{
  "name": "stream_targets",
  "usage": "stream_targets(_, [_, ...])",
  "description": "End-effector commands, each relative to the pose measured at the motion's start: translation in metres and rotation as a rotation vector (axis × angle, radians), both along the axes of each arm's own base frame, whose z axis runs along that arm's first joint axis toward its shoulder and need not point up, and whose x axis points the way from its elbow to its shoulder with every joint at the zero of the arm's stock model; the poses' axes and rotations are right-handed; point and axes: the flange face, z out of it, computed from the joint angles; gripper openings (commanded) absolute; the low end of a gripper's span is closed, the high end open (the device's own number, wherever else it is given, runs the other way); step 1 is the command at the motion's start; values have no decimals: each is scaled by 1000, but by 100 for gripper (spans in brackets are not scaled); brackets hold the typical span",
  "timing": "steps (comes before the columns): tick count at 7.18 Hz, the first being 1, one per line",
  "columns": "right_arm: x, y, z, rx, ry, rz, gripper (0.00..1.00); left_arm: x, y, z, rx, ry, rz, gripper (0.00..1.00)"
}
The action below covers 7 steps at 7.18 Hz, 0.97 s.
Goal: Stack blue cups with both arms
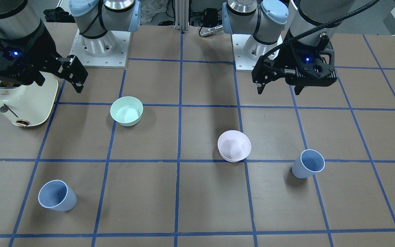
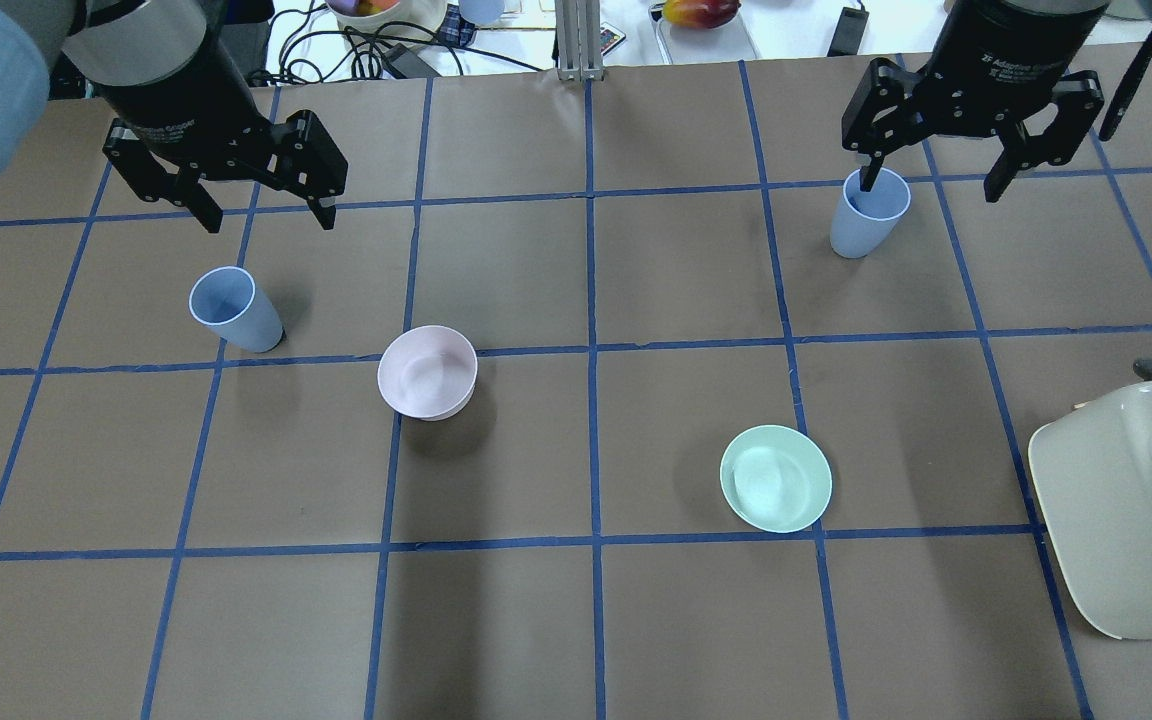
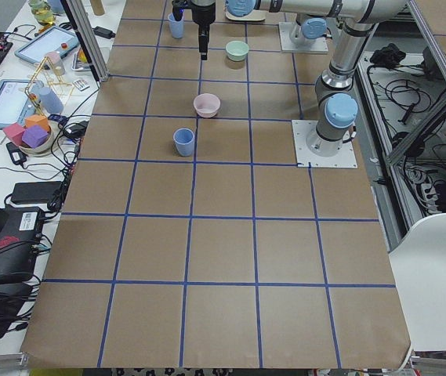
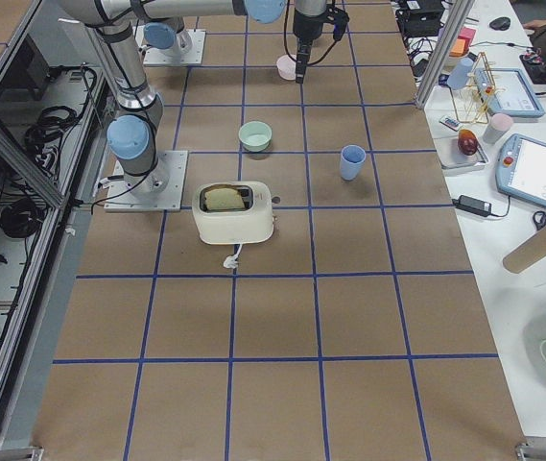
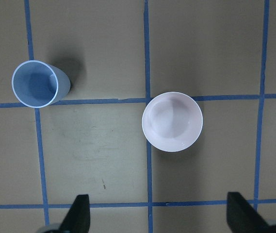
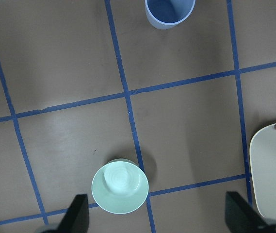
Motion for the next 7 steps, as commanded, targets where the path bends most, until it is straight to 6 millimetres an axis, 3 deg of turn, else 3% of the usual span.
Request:
stream_targets(1, [0, 0, -1, 2, 1, 2, 100, 0, 0, 0, 0, 0, 0, 100])
stream_targets(7, [0, 0, -2, 3, 1, 2, 100, 2, -1, -3, 6, -9, -3, 100])
